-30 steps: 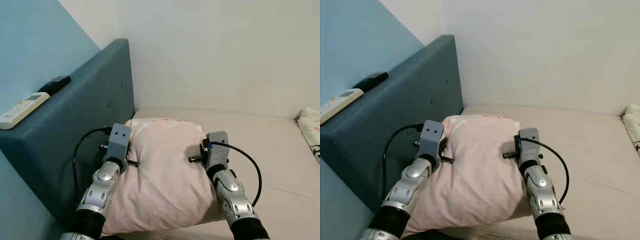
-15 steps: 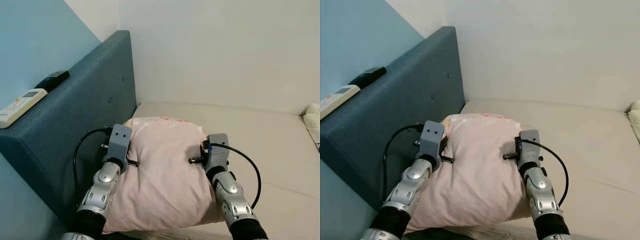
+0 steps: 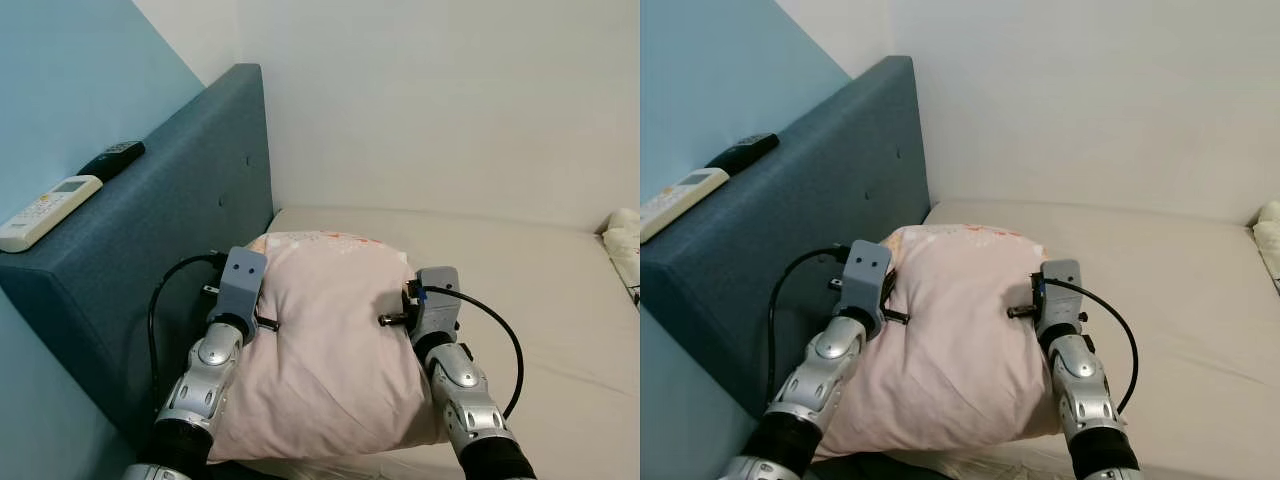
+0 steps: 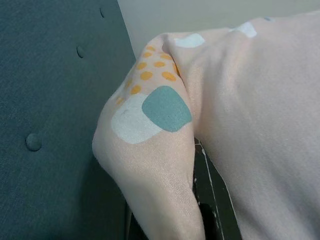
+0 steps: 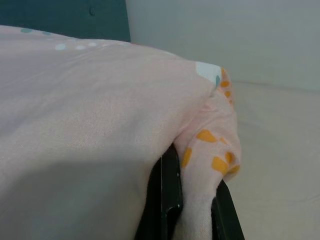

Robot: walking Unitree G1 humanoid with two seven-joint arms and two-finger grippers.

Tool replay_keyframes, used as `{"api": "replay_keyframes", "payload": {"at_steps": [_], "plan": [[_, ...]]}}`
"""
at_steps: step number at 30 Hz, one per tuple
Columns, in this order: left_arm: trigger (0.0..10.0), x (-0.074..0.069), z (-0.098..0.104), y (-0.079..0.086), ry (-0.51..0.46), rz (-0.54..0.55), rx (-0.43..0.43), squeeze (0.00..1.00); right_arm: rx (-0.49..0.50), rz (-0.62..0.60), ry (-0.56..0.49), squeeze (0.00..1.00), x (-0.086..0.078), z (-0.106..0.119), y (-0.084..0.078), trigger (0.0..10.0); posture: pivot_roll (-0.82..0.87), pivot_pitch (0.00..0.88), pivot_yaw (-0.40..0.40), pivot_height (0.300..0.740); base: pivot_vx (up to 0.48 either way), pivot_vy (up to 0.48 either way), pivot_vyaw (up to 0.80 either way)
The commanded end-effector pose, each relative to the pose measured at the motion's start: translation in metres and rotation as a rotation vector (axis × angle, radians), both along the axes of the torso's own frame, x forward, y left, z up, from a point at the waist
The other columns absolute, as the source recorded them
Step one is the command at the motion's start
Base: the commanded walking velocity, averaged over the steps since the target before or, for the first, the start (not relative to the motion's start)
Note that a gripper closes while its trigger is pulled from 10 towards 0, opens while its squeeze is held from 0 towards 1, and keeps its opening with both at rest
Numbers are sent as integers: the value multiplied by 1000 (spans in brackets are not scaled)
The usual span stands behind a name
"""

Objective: Clean up the room

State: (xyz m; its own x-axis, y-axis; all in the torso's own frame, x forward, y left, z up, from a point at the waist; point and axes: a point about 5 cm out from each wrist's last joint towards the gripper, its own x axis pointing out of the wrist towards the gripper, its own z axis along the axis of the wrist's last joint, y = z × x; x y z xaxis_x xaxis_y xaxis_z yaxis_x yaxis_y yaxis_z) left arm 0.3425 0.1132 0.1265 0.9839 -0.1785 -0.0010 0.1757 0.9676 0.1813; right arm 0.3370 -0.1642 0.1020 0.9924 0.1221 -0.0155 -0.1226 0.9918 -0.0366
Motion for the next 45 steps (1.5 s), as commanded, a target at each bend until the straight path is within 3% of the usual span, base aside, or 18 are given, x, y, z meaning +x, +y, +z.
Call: {"api": "replay_keyframes", "payload": {"at_steps": [1,17,45], "plan": [[10000,1,6,-7,-39,-36,18,0,22,1,-56,0,1,7,4,10000,-25,44,18,677,0,0,0],[10000,0,5,-10,-41,-64,29,0,41,-8,-61,0,0,7,3,10000,-18,54,21,612,0,0,0],[10000,0,10,-13,-55,-113,78,0,78,-51,-78,0,-3,7,-1,10000,1,87,42,612,0,0,0]]}}
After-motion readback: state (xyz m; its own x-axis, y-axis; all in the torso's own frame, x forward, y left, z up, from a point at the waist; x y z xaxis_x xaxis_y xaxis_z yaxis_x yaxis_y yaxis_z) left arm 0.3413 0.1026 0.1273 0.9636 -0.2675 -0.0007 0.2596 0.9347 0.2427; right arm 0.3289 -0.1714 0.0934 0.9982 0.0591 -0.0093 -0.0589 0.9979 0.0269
